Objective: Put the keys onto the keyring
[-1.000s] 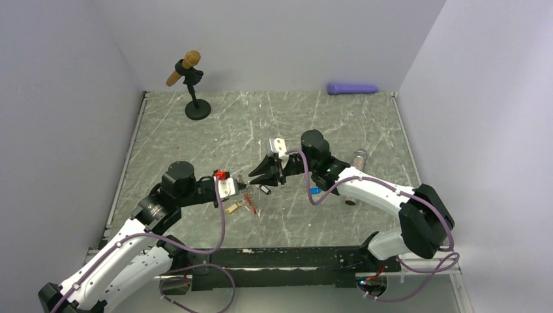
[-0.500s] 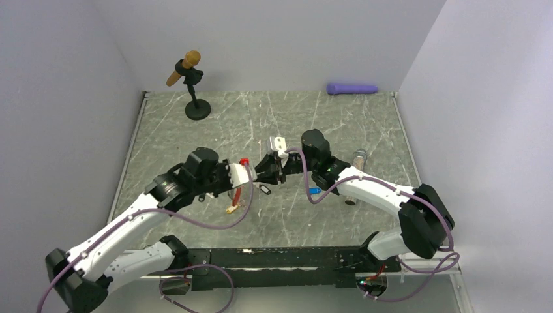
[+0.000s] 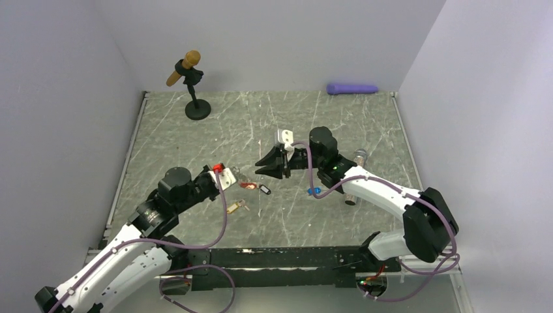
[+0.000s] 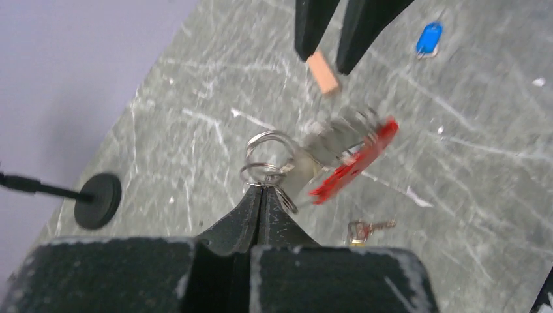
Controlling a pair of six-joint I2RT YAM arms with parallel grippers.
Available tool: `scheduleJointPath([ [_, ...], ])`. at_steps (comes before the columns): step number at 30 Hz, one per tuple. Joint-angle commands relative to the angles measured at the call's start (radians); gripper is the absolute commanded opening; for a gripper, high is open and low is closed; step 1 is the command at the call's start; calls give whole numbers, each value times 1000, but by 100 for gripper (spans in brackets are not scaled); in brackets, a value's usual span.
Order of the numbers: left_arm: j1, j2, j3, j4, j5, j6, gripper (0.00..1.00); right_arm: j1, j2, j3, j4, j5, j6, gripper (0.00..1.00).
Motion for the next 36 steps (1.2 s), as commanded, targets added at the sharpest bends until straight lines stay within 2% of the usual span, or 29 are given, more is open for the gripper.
scheduleJointPath([
  [1, 11, 1, 5, 118, 198, -16, 0, -18, -54, -6, 60, -36, 30, 31],
  [7, 11, 30, 8, 146, 317, -9, 0, -23, -64, 6, 121, -74, 68, 30],
  [17, 12, 71, 18, 172, 445, 2, 0, 3, -43, -35, 77, -46, 11, 28],
  [27, 12, 60, 7, 177, 439, -2, 0, 35, -15, -32, 81, -98, 51, 24],
  [36, 12, 56, 14, 173, 439, -13, 0, 69, -2, -21, 35, -74, -3, 21],
])
